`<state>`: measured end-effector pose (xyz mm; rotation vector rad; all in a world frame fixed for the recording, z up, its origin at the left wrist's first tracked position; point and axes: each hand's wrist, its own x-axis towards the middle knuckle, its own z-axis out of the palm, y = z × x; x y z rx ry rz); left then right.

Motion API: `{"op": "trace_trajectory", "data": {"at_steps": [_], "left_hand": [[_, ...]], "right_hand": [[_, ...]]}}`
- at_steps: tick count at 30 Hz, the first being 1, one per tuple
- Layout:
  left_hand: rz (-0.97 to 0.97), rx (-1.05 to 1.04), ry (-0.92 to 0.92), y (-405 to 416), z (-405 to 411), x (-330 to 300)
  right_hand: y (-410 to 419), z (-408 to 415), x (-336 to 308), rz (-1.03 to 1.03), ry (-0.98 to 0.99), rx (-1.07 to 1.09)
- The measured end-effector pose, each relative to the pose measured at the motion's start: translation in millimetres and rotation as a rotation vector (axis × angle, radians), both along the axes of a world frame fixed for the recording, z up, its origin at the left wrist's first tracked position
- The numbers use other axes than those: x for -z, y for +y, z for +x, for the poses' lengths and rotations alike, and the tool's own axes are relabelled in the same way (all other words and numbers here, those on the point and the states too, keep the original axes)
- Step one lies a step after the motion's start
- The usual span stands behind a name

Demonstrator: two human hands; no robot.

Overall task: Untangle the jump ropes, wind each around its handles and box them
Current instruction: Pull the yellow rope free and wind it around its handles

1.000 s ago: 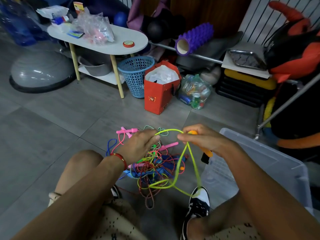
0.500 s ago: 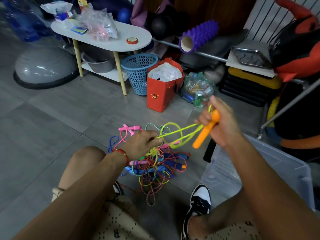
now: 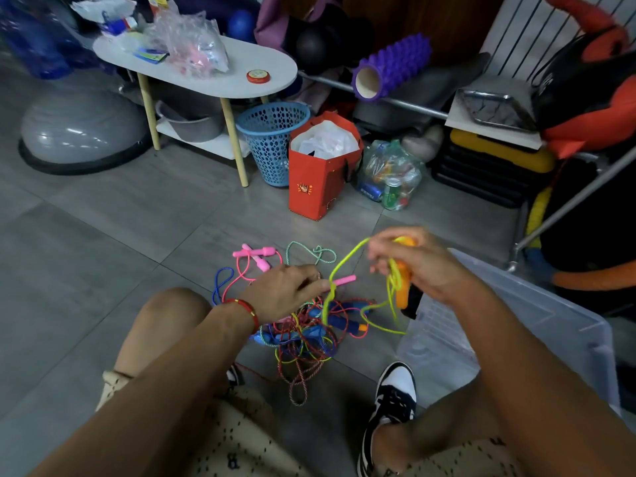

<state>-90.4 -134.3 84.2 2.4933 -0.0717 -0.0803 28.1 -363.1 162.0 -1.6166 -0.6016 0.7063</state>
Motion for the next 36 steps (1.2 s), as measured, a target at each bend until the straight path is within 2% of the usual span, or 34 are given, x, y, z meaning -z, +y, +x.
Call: {"op": "trace_trajectory", "data": {"at_steps": [2, 3, 5, 7, 10, 13, 17, 19, 22, 24, 26, 28, 30, 32, 36], "left_hand": [[0.014, 0.006, 0.037, 8, -1, 1], [0.027, -0.009, 0.044, 14, -3, 1], [0.069, -0.059, 0.038, 26, -6, 3], [0.059, -0.123, 0.020, 34, -8, 0], [-0.053, -0.196, -0.069, 42, -11, -15], [-0.114, -0.169, -0.181, 47, -14, -47], [-0.082, -0.058, -0.332, 38, -13, -98], [-0.066, -0.013, -0.390, 34, -11, -126], [-0.055, 0.021, -0.481, 31, -5, -169], [0.073, 0.060, -0.504, 31, 1, -190], [0.179, 0.100, -0.490, 32, 9, -200], [0.202, 0.084, -0.467, 33, 15, -203], [0.179, 0.056, -0.459, 32, 18, -206], [0.136, 0.044, -0.466, 28, 19, -209], [0.075, 0.021, -0.400, 33, 17, -202]], "right_hand": [[-14, 14, -4, 0.260, 0.114, 0.153], [-21, 20, -7, 0.319, 0.133, 0.219], [-32, 27, -12, 0.292, 0.109, 0.283], [-36, 24, -10, 0.132, 0.053, 0.208], [-31, 11, -1, -0.208, -0.114, 0.061], [-20, 8, 6, -0.396, -0.185, 0.044], [-4, 18, 27, -0.709, -0.502, 0.051], [4, 17, 29, -0.822, -0.625, 0.056], [11, 16, 24, -0.896, -0.708, 0.010], [17, 15, 11, -0.741, -0.731, -0.032], [24, 10, -13, -0.388, -0.622, -0.003], [35, 2, -45, -0.123, -0.545, 0.015], [48, -9, -73, 0.011, -0.487, -0.048], [62, -18, -91, 0.037, -0.510, -0.106], [72, -21, -101, -0.093, -0.683, -0.097]]}}
